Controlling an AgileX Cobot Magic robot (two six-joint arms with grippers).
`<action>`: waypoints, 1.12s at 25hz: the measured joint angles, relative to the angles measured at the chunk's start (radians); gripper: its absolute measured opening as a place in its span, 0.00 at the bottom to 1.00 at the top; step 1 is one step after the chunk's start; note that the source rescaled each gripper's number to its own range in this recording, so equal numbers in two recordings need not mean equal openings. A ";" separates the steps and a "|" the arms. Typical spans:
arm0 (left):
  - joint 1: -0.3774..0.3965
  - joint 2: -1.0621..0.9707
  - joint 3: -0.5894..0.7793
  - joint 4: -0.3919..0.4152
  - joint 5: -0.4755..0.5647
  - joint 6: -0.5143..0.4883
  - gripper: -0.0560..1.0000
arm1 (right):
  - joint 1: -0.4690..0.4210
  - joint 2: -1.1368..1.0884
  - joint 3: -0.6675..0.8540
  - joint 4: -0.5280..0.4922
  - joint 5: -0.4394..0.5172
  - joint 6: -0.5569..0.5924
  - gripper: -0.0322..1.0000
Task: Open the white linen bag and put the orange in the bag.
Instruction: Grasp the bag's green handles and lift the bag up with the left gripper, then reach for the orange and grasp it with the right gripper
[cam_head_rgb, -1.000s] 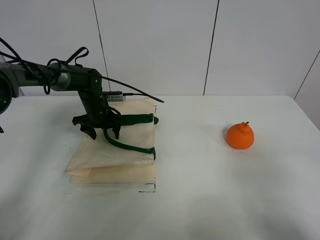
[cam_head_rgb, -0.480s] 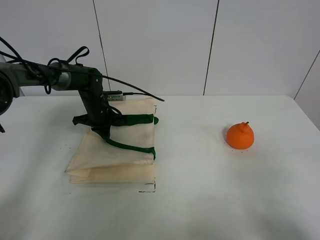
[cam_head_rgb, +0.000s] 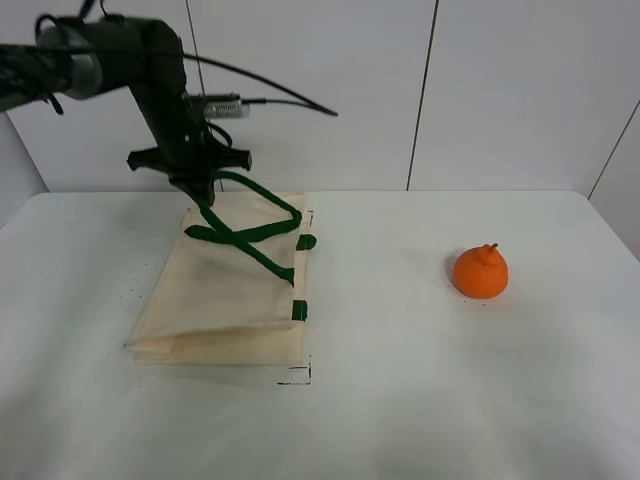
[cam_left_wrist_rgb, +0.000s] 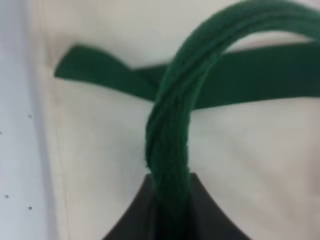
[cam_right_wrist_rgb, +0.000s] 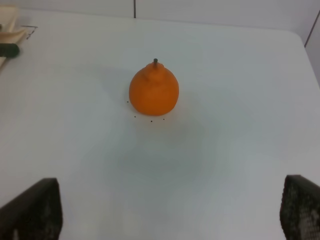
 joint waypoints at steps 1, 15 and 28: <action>-0.006 -0.032 -0.006 0.000 0.007 0.002 0.06 | 0.000 0.000 0.000 0.000 0.000 0.000 1.00; -0.093 -0.304 -0.009 0.005 0.047 0.050 0.05 | 0.000 0.036 -0.003 0.000 -0.001 0.000 1.00; -0.093 -0.339 -0.010 0.004 0.076 0.054 0.05 | 0.000 1.081 -0.363 0.050 -0.169 -0.007 1.00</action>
